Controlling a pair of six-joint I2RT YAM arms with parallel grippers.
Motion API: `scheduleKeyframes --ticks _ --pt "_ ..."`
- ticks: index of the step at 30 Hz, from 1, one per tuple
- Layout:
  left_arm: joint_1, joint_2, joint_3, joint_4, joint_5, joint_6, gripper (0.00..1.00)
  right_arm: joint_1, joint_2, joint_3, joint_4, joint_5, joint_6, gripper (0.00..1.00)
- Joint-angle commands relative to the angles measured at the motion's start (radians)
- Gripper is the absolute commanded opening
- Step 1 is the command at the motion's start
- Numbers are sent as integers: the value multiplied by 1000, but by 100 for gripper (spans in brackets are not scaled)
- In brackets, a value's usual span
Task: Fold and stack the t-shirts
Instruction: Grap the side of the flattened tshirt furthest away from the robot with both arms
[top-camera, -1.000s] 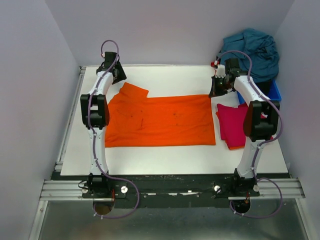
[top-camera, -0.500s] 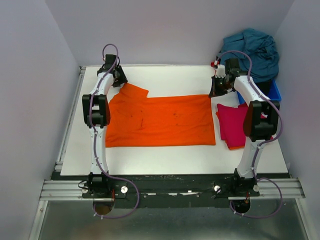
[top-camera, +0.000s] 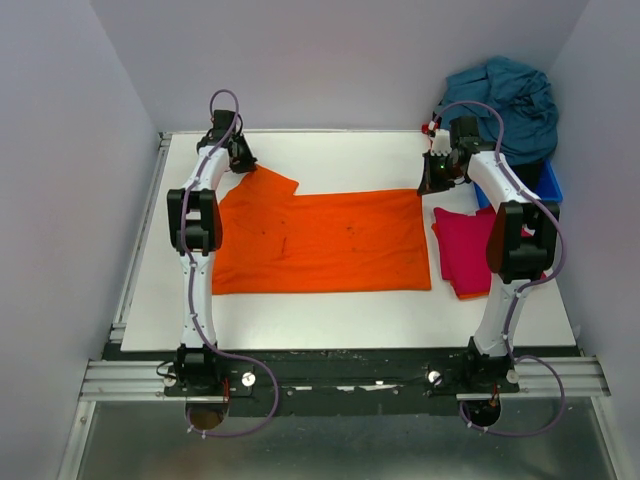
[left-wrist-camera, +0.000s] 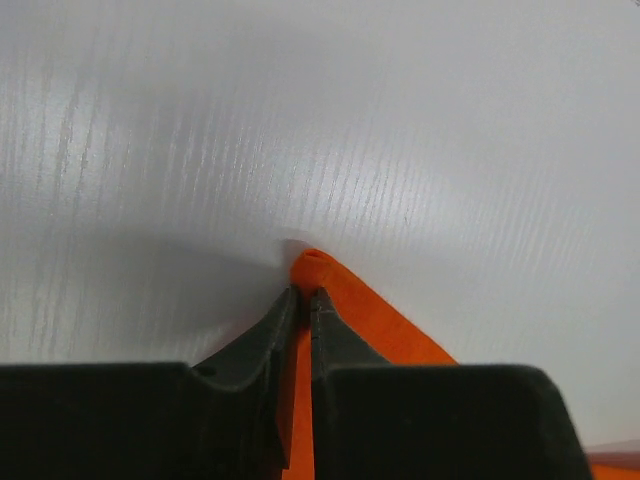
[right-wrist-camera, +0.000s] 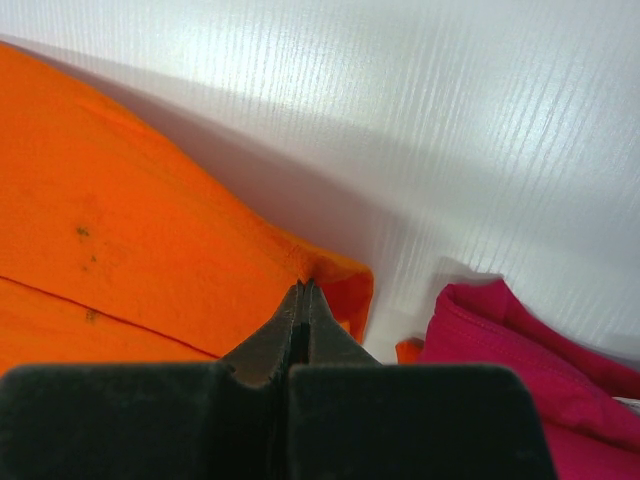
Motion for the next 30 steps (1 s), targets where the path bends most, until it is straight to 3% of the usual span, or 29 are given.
scheduleKeyframes --ticks 1,4,10,19,30 --pt "-9 44 7 -22 46 -16 12 3 -5 17 8 1 -6 1" --pt "-9 48 8 -11 69 -21 0 5 -3 18 8 -2 -6 1" --pt "-6 -23 -59 38 66 -10 0 5 3 23 2 12 -1 1" --pt "-8 -334 -427 232 -23 24 0 5 0 24 -1 30 31 1" --pt "-8 -595 -698 305 -66 27 0 5 -12 18 -41 55 68 1"
